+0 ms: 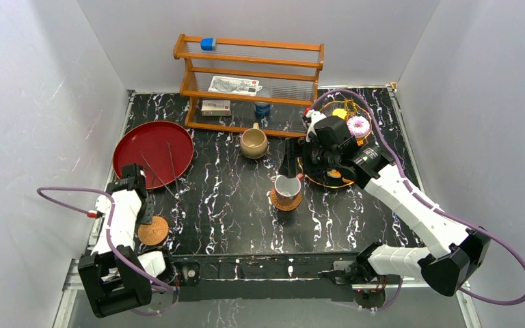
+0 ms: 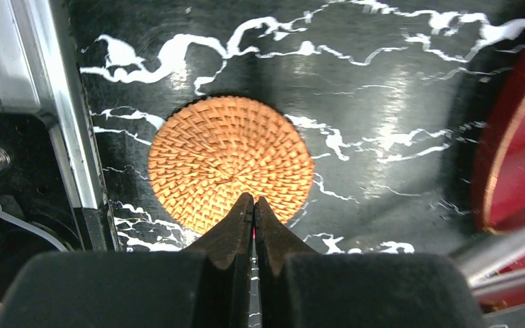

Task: Serve the afternoon tea
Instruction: Move the coaster to the center of the board.

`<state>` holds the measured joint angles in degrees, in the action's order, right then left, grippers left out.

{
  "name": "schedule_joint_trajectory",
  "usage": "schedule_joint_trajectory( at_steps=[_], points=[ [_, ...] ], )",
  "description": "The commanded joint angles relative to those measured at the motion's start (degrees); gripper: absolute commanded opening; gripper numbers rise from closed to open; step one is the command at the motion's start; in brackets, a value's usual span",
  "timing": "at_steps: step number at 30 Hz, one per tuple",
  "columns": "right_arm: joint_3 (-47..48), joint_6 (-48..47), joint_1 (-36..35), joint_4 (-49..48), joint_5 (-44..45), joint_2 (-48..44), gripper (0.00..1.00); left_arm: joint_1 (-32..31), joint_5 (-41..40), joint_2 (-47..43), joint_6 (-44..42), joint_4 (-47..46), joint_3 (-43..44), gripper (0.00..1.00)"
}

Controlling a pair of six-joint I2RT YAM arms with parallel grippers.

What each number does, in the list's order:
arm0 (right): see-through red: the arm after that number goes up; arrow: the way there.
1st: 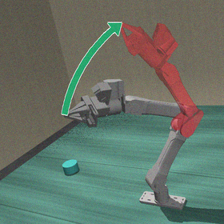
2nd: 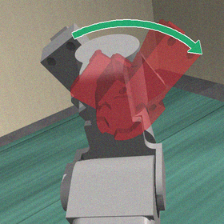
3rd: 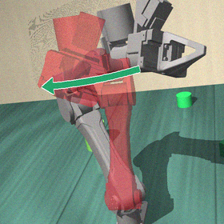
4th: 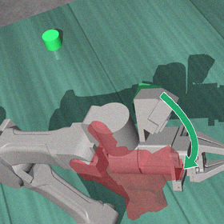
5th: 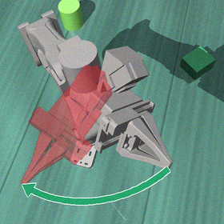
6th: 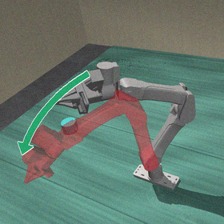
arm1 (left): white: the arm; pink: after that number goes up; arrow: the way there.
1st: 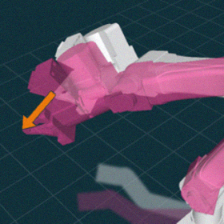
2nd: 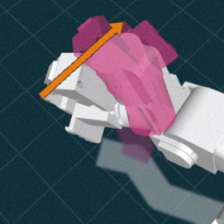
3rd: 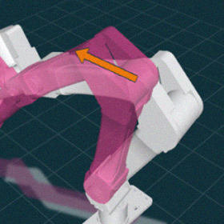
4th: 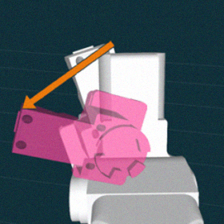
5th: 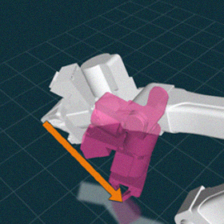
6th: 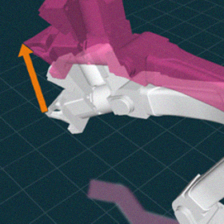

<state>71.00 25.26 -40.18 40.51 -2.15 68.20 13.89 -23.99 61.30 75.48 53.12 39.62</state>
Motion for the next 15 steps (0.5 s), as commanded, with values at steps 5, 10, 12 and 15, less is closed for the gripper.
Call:
schedule_joint_trajectory(
  at_steps=[5, 10, 12, 15],
  points=[
    [-0.22, -1.43, 0.02, -2.45, -1.26, -0.45, 0.99, 2.19, 5.49, -0.74, 5.37, -4.46, -7.71, 0.0],
    [-0.43, -1.55, 0.09, -2.87, -1.28, -0.44, 0.99, 2.19, 6.08, 0.97, 5.47, -5.93, -9.35, 0.0],
    [-0.59, -1.44, 0.03, -3.06, -1.36, -0.51, 0.99, 2.14, 6.97, 2.3, 5.02, -6.22, -9.37, 0.0],
    [-0.75, -1.43, 0.02, -3.16, -1.09, -0.77, 0.99, 2.19, 10.37, 3.57, 4.01, -6.69, -9.78, 0.0]
  ],
)
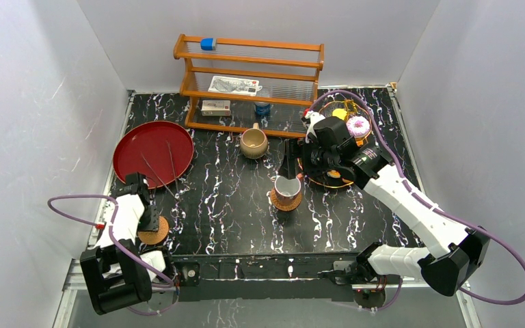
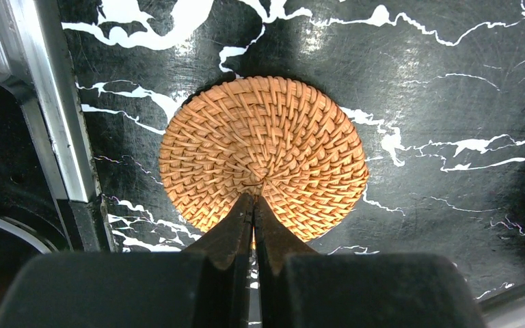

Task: Serve the afternoon tea
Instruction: Move the coaster to the center of the board.

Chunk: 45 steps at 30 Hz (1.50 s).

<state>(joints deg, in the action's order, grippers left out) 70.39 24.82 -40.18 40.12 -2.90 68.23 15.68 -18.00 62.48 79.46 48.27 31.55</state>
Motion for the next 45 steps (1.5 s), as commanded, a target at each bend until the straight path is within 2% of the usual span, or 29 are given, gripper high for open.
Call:
schedule_joint_trajectory(
  at_steps=[1, 6, 10, 21, 28, 37, 45],
  points=[
    [-0.16, -1.09, 0.03, -2.76, -0.11, -0.89, 0.99, 0.4, 5.65, 2.33, -0.27, -2.01, -2.16, 0.0],
    [0.18, -1.43, 0.02, -2.89, 0.49, -0.6, 0.99, -0.75, 11.13, 0.4, -1.6, -2.38, -3.36, 0.0],
    [0.1, -1.53, 0.05, -3.27, 0.55, -0.32, 0.99, -4.11, 13.32, 0.1, -1.26, -2.06, -3.26, 0.0],
    [-0.03, -1.62, 0.02, -3.21, 1.11, -1.29, 0.99, -25.59, 16.23, 4.33, 11.76, -1.24, -1.49, 0.0],
    [-0.38, -1.53, 0.03, -2.76, 1.72, -2.47, 0.99, -35.54, 15.16, 4.79, 18.87, -0.37, 0.63, 0.0],
    [-0.08, -1.15, 0.02, -2.77, 1.31, -2.99, 0.99, -50.36, 12.06, 14.27, 25.41, -2.33, 7.67, 0.0],
    [-0.49, -1.2, 0.02, -2.64, 1.3, -4.04, 0.99, -58.34, 6.21, 21.57, 21.29, -7.14, 15.83, 0.0]
  ],
)
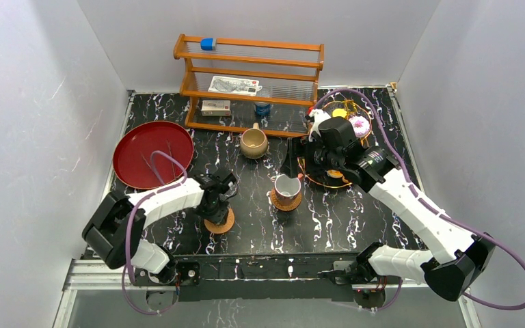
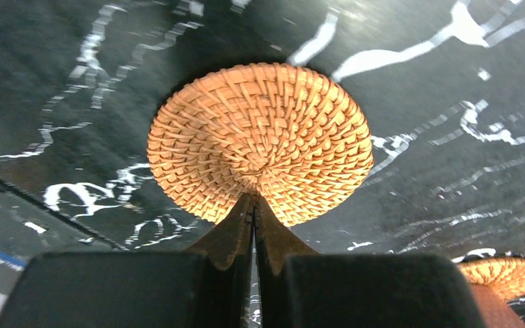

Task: Serve the afternoon tea
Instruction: Move the coaster to the center of the board.

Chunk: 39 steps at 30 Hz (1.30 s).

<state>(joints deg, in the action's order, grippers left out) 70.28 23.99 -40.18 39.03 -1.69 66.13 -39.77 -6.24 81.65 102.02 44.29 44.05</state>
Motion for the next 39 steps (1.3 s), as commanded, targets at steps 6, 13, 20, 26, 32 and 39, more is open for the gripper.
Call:
schedule_joint_trajectory(
  at_steps=[6, 13, 20, 26, 32, 39],
  points=[
    [-0.41, -0.35, 0.02, -2.54, -0.74, -2.15, 0.99, -6.09, -15.27, 1.37, -9.85, -3.03, 10.02, 0.0],
    [0.97, 0.72, 0.02, -4.05, -1.46, -0.14, 0.99, -6.19, -24.86, -6.53, -23.85, -3.44, 10.32, 0.09],
    [6.4, 1.48, 0.05, -4.5, -0.71, 5.76, 0.99, -6.2, -27.54, -17.87, -47.53, -9.21, 5.87, 0.44],
    [12.2, -0.79, -0.06, -6.07, -2.16, 14.42, 0.89, -6.11, -19.8, -28.73, -57.41, -13.13, -0.43, 0.66],
    [21.63, -5.56, -0.13, -6.52, -0.3, 26.57, 0.81, -6.19, -13.91, -38.09, -62.75, -17.44, -5.85, 0.69],
    [31.44, -10.63, -0.15, -8.15, 2.07, 40.35, 0.99, -6.12, -14.64, -41.32, -75.98, -15.53, -2.97, 0.7]
  ],
)
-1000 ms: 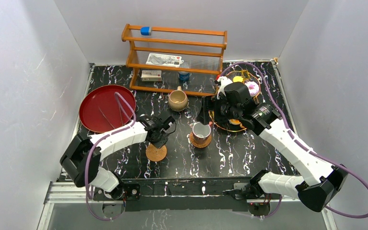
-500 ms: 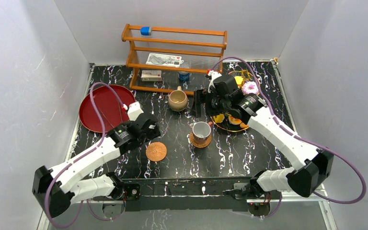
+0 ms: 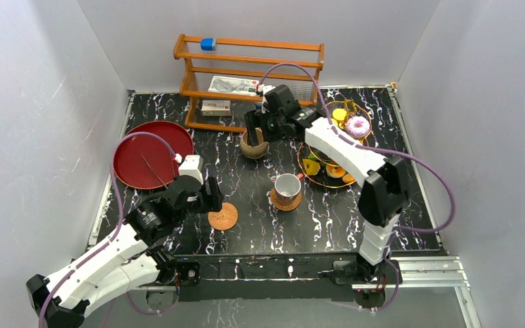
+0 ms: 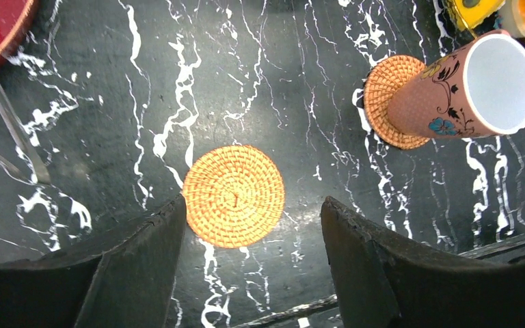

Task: Serve the afternoon tea
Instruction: Move the cup to the center of the board.

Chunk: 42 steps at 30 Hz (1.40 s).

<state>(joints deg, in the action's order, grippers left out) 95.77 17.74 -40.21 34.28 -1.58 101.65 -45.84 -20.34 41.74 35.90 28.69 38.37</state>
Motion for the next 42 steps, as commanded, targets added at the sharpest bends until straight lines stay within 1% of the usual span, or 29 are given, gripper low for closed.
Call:
schedule_joint_trajectory(
  at_steps=[1, 4, 6, 9, 14, 20, 29, 42],
  points=[
    [6.97, -4.86, -0.09, -3.77, 3.29, 6.53, 0.99, -0.09, -1.06, -1.73, -11.26, 0.4, 3.1, 0.7],
    [10.79, -5.6, -0.04, -3.13, 7.58, 11.52, 0.99, -0.12, -1.75, -2.69, -15.36, 0.63, 3.87, 0.71],
    [13.63, -5.68, 0.13, -2.37, 8.82, 14.48, 0.99, -0.1, -2.76, -3.37, -16.5, 0.58, 3.8, 0.71],
    [16.23, -5.0, 0.81, -2.6, 7.05, 17.74, 0.99, -0.1, -2.71, -4.97, -16.64, -0.09, 3.1, 0.72],
    [17.25, -3.82, 1.79, -4.13, 3.22, 20.62, 0.99, -0.05, -3.5, -5.47, -17.09, -0.35, 3.09, 0.72],
    [17.47, -4.33, 1.88, -3.62, 1.94, 21.83, 0.99, -0.07, -4.0, -6.44, -17.08, -0.26, 2.98, 0.72],
    [11.98, -3.65, 1.52, -6.29, -8.18, 20.6, 0.99, -0.11, -4.36, -6.75, -17.01, -0.38, 2.83, 0.73],
    [13.09, -3.59, -4.24, -6.82, -10.46, 22.08, 0.97, -0.07, -4.02, -6.61, -17.0, -0.28, 2.87, 0.73]
  ],
)
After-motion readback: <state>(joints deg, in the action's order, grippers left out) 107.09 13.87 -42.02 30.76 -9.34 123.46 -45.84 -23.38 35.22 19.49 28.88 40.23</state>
